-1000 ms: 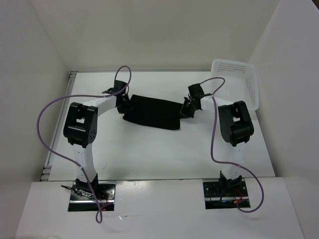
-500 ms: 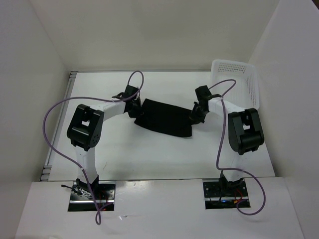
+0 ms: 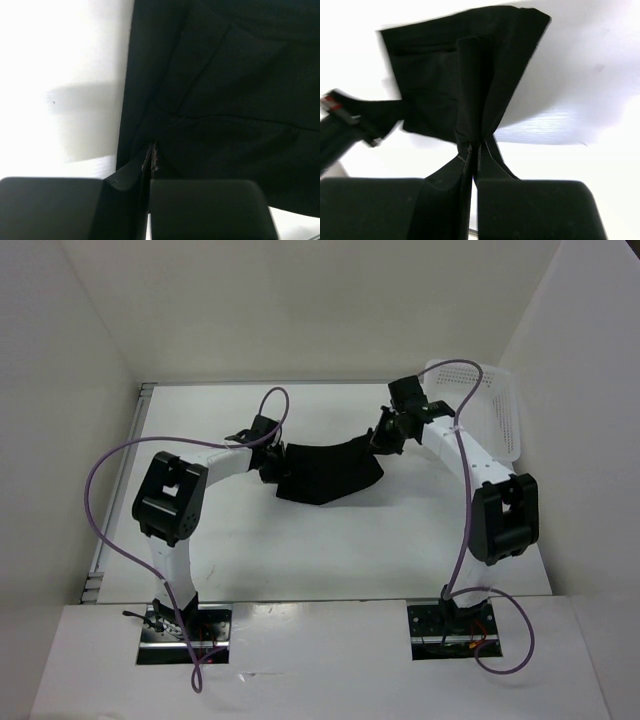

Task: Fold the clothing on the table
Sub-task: Fold the skirt

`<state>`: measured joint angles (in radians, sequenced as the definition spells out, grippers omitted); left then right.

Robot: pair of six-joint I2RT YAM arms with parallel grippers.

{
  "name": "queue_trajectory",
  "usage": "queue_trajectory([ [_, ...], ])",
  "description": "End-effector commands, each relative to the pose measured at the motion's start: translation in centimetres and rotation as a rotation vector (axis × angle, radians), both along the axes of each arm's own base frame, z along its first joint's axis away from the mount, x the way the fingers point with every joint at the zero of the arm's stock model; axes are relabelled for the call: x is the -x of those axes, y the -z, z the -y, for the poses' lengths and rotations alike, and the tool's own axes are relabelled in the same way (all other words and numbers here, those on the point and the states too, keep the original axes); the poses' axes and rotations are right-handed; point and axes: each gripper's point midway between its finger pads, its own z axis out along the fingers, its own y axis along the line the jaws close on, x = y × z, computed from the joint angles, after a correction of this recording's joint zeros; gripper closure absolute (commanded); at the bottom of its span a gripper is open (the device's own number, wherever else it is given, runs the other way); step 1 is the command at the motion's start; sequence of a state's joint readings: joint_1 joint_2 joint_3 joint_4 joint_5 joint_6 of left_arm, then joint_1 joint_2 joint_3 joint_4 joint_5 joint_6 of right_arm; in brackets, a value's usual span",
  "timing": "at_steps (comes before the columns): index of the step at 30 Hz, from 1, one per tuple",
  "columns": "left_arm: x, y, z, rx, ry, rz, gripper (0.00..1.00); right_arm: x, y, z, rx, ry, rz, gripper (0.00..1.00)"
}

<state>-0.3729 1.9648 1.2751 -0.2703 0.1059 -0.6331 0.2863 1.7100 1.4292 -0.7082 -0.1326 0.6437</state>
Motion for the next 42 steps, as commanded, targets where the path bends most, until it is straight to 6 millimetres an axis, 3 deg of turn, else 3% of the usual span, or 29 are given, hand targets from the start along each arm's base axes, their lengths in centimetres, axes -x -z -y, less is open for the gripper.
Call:
queue_trajectory([
  [1, 2.8, 1.0, -0.8, -0.037, 0.016, -0.087, 1.0, -0.9, -3.1, -2.9, -0.045, -0.049, 0.055, 1.0],
  [8, 2.8, 0.2, -0.8, -0.03, 0.016, -0.068, 1.0, -1.4, -2.1, -6.8, -0.046, -0.118, 0.033, 1.0],
  [15, 3.0, -0.3, -0.8, -0.027, 0.016, -0.059, 1.0, -1.1, 0.5, -7.0, 0.012, -0.109, -0.028, 1.0],
  [20, 2.8, -0.4, -0.7, -0.02, 0.008, -0.054, 1.0, -1.4, -1.0, -8.9, -0.004, -0.142, 0.012, 1.0],
  [27, 2.9, -0.4, -0.6, -0.012, 0.012, -0.057, 1.0, -0.5, 0.6, -12.8, -0.006, -0.227, -0.033, 1.0],
  [33, 2.8, -0.4, -0.7, -0.02, 0.008, -0.054, 1.0, -0.7, -0.2, -15.7, -0.063, -0.287, -0.012, 1.0],
  [37, 3.0, 0.0, -1.0, -0.03, 0.003, -0.059, 1.0, -0.6, -1.1, -17.2, -0.12, -0.317, 0.001, 1.0],
  [42, 3.0, 0.0, -1.0, -0.03, 0.003, -0.059, 1.0, -1.0, -0.7, -18.0, -0.142, -0.323, -0.008, 1.0],
])
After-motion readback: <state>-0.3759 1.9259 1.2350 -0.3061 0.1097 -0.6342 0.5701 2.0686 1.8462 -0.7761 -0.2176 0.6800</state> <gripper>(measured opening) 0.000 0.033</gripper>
